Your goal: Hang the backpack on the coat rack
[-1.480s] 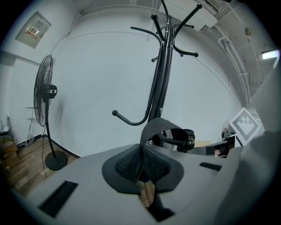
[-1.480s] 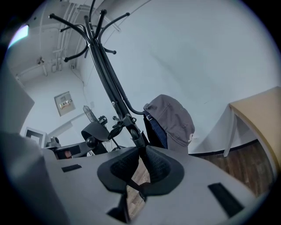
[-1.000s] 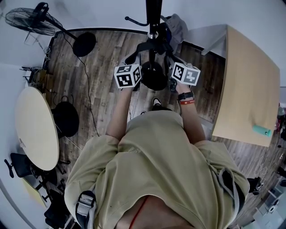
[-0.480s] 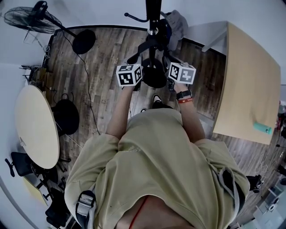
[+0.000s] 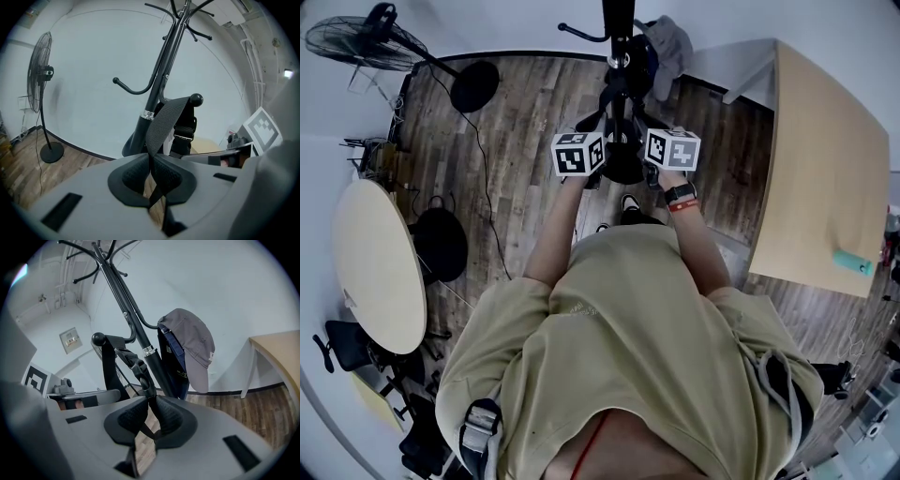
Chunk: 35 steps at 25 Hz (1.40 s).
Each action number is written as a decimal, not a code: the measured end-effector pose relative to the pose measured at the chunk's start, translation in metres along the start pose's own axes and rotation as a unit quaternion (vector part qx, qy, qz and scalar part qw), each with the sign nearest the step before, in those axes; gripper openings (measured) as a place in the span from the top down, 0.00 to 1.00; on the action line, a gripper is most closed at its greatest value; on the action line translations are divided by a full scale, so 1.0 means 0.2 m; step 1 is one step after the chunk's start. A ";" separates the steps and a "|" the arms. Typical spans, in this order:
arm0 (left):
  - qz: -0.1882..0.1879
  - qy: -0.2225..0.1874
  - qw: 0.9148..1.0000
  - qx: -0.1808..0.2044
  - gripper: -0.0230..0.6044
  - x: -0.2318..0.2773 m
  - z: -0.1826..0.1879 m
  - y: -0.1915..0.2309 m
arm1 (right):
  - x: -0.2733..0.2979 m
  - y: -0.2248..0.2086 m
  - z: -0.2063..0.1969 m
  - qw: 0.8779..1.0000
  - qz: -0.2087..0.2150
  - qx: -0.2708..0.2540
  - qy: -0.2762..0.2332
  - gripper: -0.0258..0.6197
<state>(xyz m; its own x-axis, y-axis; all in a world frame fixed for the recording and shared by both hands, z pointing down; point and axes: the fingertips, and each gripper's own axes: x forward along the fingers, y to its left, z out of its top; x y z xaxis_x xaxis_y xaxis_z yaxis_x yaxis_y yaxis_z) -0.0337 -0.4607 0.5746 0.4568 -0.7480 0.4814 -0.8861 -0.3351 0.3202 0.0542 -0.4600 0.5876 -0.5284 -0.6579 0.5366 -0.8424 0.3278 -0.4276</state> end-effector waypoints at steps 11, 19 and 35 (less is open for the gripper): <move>-0.014 0.012 1.000 0.024 0.92 0.03 -0.04 -0.06 | 0.04 0.03 -0.01 1.000 0.009 -0.001 -0.012 0.85; -0.026 0.006 0.999 0.044 0.90 -0.01 -0.04 -0.09 | -0.03 0.04 0.00 1.000 -0.003 -0.005 -0.021 0.83; -0.023 -0.095 0.993 0.064 0.90 -0.36 0.20 -0.16 | -0.36 0.14 0.17 0.992 -0.035 -0.061 -0.109 0.89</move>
<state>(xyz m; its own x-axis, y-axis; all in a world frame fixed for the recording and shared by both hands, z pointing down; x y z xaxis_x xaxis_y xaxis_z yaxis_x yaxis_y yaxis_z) -0.0415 -0.4202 0.4973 0.4851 -0.8204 0.3026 -0.8727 -0.4324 0.2266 0.0732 -0.4259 0.5129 -0.4435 -0.8085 0.3868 -0.8900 0.3461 -0.2970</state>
